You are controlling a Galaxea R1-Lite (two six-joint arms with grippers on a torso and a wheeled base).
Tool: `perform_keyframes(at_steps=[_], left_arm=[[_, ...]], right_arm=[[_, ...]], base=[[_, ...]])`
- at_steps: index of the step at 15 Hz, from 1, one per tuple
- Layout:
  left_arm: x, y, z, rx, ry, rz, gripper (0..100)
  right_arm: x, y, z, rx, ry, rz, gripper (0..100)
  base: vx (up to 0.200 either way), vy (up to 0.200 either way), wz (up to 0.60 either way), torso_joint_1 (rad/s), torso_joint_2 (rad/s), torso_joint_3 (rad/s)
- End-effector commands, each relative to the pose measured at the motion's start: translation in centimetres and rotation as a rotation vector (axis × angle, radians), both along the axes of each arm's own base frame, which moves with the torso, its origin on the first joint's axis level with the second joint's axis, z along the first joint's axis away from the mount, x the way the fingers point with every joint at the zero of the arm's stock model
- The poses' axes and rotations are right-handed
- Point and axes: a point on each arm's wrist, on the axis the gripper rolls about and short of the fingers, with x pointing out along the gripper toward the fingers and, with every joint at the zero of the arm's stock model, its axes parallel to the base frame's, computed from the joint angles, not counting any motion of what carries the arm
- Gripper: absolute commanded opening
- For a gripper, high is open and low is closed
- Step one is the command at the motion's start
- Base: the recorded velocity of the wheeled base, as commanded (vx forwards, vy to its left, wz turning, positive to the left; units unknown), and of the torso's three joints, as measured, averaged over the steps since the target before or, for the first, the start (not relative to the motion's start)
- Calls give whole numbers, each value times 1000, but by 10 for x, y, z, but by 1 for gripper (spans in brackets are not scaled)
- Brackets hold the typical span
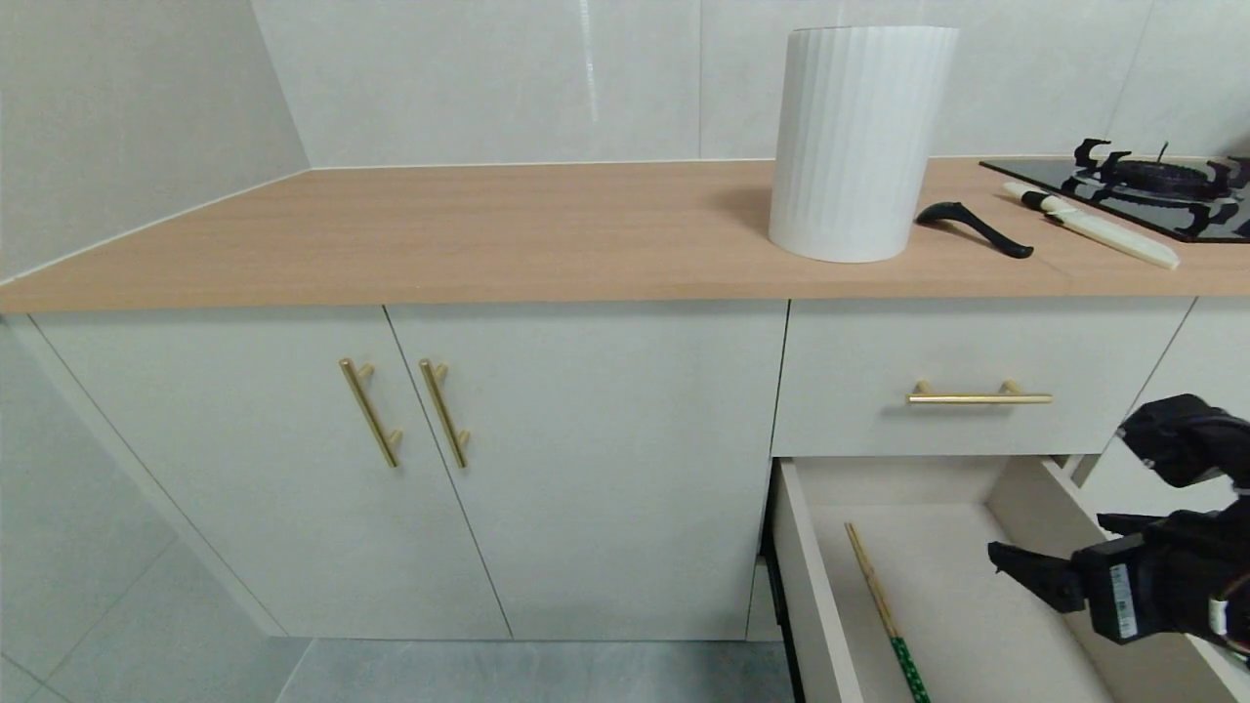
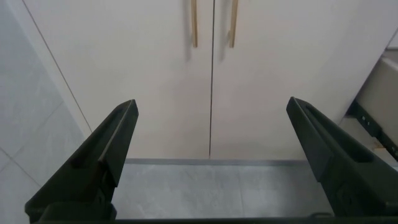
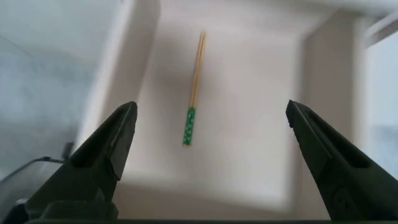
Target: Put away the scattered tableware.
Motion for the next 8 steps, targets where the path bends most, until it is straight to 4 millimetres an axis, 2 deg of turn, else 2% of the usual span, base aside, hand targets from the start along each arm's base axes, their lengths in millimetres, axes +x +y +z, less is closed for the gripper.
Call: perform_keyframes(at_steps=[1,4,8], left_arm=[[0,0,1,0,-5,1,100],[0,0,0,0,-3,1,100],[0,0,0,0,-3,1,100]], right_arm=[[-31,-14,41,78,-164,28,100],[-41,-19,52,87,-212,44,100],[-41,-19,53,91,-217,47,100]], base=[[0,0,0,41,-251,-349],[0,0,0,71,-533,-344],[0,0,0,132,-480,-336]])
